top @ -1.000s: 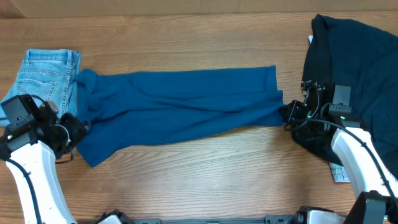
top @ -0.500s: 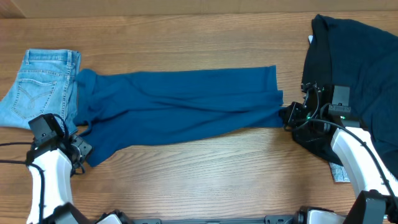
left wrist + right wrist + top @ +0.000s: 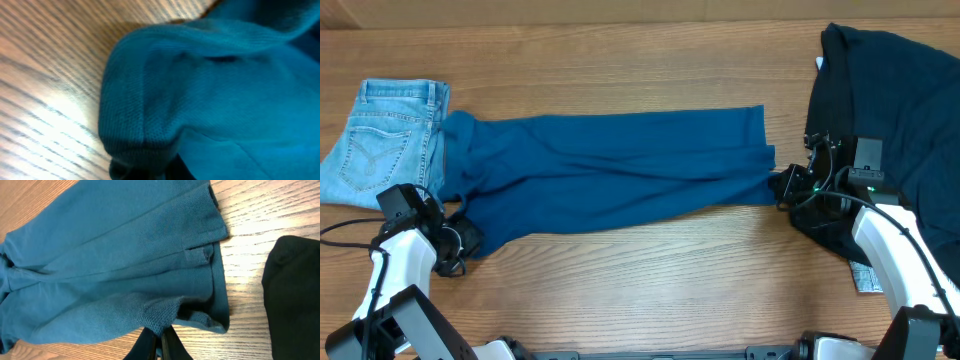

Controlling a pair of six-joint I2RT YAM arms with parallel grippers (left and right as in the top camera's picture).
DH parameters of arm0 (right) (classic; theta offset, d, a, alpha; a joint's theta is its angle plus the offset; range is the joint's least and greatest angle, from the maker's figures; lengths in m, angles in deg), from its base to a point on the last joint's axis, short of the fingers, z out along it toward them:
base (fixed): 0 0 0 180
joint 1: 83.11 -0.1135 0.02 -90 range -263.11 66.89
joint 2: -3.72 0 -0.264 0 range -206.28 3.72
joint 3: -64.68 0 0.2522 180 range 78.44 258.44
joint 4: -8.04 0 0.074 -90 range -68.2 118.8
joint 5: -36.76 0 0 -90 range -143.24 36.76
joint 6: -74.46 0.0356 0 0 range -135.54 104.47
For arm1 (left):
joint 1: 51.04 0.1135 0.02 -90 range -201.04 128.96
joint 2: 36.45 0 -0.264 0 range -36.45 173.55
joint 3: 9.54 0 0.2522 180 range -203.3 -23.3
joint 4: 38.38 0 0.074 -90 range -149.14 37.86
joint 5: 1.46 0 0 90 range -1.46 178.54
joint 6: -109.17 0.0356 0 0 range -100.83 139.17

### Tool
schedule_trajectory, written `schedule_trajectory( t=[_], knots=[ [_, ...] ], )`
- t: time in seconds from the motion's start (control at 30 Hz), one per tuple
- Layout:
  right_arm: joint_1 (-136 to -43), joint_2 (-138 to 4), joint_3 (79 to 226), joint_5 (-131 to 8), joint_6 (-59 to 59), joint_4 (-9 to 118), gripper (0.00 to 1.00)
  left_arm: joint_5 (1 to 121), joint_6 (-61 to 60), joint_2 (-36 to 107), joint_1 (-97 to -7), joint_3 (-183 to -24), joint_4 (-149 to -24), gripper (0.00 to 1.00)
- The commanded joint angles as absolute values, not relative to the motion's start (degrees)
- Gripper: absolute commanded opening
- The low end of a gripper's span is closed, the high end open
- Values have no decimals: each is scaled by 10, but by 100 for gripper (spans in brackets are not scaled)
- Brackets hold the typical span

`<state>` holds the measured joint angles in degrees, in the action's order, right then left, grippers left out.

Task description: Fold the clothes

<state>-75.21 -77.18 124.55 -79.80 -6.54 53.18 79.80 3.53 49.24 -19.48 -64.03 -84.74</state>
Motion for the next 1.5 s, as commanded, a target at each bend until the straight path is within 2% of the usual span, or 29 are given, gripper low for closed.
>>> schedule_trajectory(
  t=[0.0, 0.27, 0.53, 0.87, 1.13, 1.47],
  knots=[
    [-747, -773, 1257, -794, -65, 533, 4, 757, 51, 497, -192, -637, -847, 4],
    [-747, -773, 1258, -788, -66, 519, 4, 554, 68, 448, -192, -704, -869, 4],
    [-747, -773, 1258, -784, -65, 430, 4, 596, 44, 415, -191, -775, -877, 4],
    [-747, -780, 1257, -720, -65, 433, 4, 713, -12, 415, -192, -782, -813, 4],
    [-747, -839, 1258, -706, -48, 427, 4, 722, -18, 428, -196, -782, -762, 4],
    [-747, -850, 1258, -706, -48, 390, 4, 723, -19, 504, -248, -782, -694, 4]
  ],
)
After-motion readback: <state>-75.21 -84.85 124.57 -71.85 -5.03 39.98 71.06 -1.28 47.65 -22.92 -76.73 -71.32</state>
